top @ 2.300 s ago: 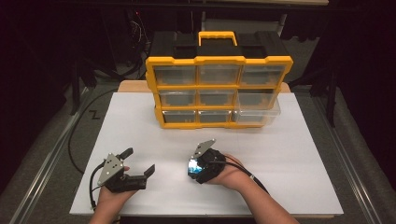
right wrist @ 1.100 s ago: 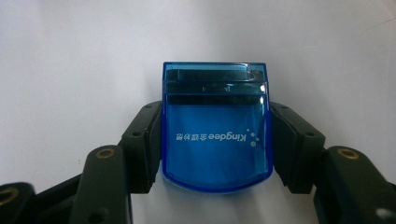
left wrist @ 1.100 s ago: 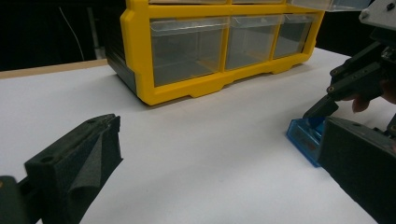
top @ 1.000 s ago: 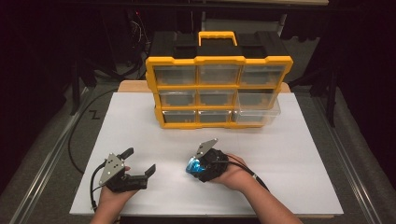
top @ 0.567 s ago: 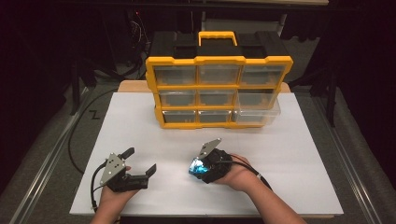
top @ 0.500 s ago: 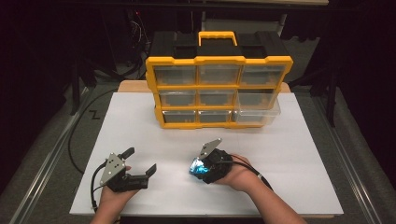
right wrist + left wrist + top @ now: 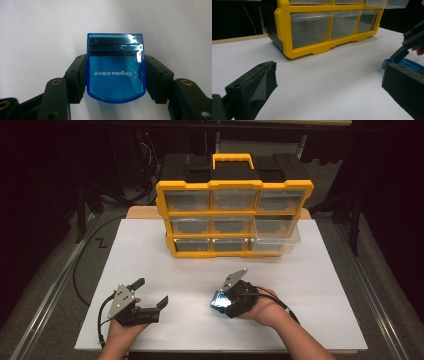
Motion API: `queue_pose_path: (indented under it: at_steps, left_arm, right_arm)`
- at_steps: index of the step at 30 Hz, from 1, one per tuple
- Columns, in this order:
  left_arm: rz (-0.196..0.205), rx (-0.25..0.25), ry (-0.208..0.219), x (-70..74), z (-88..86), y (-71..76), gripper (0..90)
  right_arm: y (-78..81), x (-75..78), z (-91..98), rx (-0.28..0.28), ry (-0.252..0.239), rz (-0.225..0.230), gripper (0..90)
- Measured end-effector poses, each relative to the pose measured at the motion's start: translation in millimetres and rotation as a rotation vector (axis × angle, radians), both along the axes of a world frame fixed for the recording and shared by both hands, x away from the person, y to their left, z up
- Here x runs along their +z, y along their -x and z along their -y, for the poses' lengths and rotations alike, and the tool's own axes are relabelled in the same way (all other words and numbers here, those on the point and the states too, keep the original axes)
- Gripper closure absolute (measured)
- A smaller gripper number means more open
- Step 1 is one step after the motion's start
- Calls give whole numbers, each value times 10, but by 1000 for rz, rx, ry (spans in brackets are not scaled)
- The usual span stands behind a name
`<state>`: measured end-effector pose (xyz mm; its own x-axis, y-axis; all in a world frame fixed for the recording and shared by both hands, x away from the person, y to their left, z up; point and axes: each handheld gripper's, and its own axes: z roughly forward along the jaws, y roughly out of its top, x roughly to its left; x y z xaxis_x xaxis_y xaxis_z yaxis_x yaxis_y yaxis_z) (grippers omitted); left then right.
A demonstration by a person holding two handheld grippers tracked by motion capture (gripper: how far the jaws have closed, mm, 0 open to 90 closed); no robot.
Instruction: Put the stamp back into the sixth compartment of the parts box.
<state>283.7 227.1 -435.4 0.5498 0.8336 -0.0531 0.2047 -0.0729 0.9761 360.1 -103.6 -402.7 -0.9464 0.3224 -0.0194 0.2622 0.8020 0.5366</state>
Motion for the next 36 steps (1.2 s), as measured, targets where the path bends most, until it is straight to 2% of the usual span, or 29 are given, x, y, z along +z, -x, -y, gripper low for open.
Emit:
queue_pose_path:
  at_steps: [7, 14, 24, 31, 36]
  left_arm:
    - [-3, -4, -5, -6, 16, -8, 3]
    - [0, -3, -1, -7, 15, -19, 3]
    - [1, -5, 2, -7, 18, -13, 3]
    - [-2, -7, 2, -9, 22, -15, 3]
    - [3, -5, 7, -3, 20, -7, 3]
  right_arm:
    - [14, 15, 135, 2, 11, -5, 438]
    - [41, 21, 272, -15, 13, -9, 438]
    - [52, 45, 495, -40, 41, -15, 438]
    - [39, 58, 647, -74, 52, -21, 438]
    - [26, 77, 722, -73, 57, -18, 438]
